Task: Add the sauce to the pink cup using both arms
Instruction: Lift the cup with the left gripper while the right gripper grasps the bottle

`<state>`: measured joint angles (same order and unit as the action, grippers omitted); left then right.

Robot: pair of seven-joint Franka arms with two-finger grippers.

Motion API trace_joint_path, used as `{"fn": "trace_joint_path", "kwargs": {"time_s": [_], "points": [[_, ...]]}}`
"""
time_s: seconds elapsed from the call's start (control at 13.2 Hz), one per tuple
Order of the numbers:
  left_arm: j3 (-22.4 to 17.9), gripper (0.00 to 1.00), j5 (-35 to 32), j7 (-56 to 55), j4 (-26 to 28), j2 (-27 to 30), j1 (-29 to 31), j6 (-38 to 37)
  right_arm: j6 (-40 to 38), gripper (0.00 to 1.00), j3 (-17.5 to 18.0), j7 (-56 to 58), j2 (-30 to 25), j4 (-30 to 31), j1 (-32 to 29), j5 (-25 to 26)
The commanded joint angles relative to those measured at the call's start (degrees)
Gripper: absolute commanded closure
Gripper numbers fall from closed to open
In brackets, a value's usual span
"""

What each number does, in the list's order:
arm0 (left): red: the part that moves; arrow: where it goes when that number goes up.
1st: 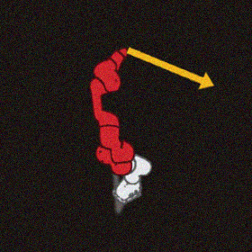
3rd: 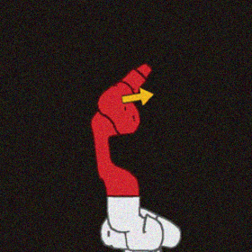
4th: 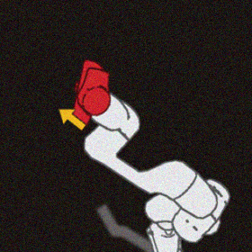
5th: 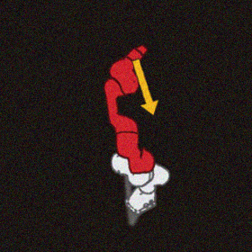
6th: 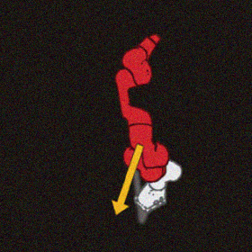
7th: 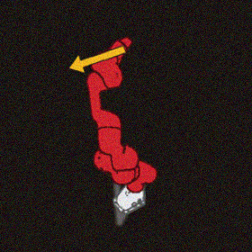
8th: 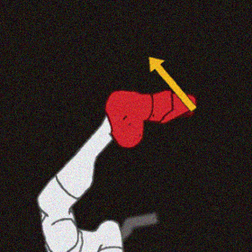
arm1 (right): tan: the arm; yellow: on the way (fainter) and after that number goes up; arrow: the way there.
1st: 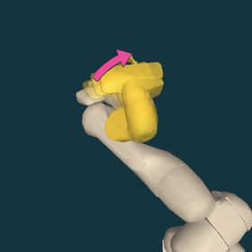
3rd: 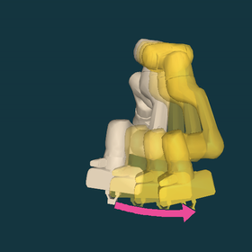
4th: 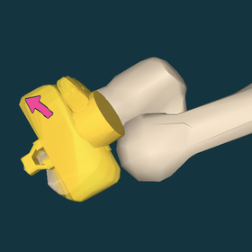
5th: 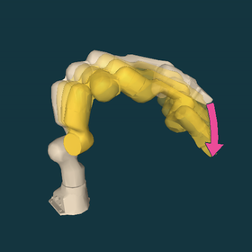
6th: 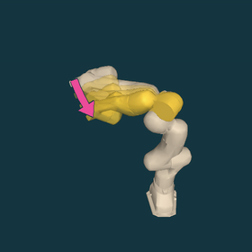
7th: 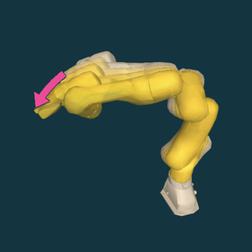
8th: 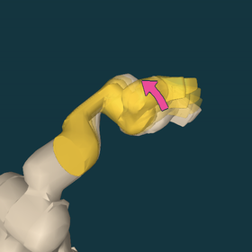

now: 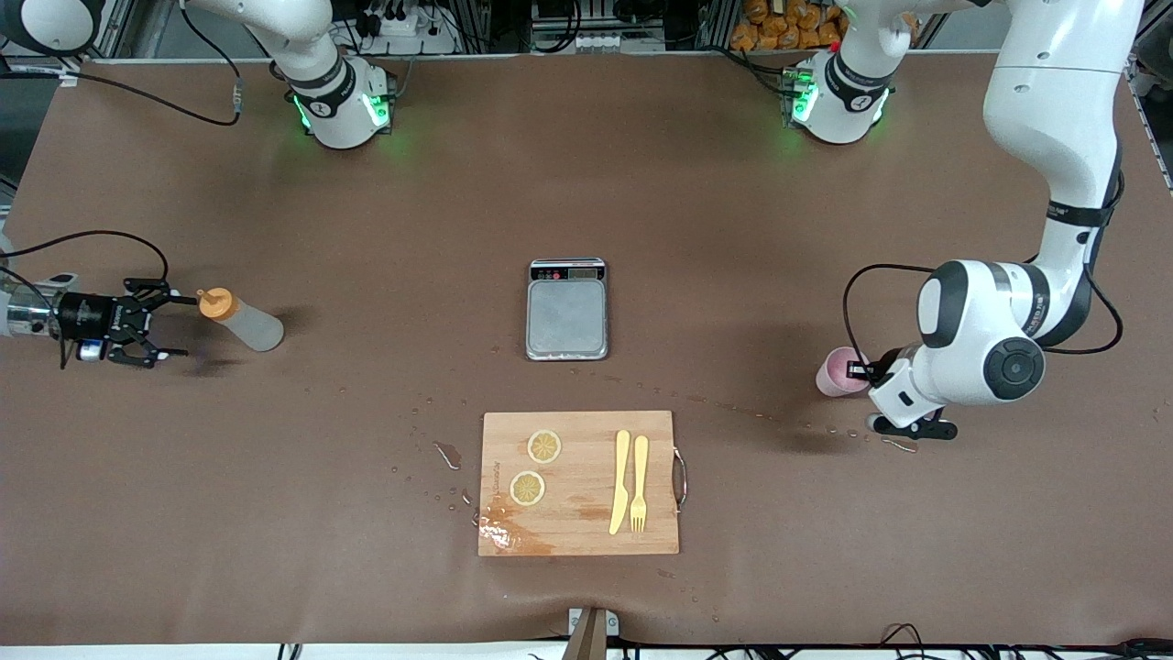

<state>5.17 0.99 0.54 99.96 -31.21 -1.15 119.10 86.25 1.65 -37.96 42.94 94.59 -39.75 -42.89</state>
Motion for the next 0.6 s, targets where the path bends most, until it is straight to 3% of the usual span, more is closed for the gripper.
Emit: {"fn": "trace_joint_path", "kwargs": {"time_s": [0.0, 0.53], "points": [[0.36, 1.00, -0.03, 0.16, -0.46, 3.61, 0.44, -0.18, -0.21, 0.00, 0.72, 0.25, 0.21, 1.82, -0.51, -1.50], [0.63, 1.00, 1.64, -4.22, -2.40, 6.16, -0.43, -0.89, 2.07, 0.00, 0.81, 2.63, 0.74, 3.85, 2.04, -2.29]]}}
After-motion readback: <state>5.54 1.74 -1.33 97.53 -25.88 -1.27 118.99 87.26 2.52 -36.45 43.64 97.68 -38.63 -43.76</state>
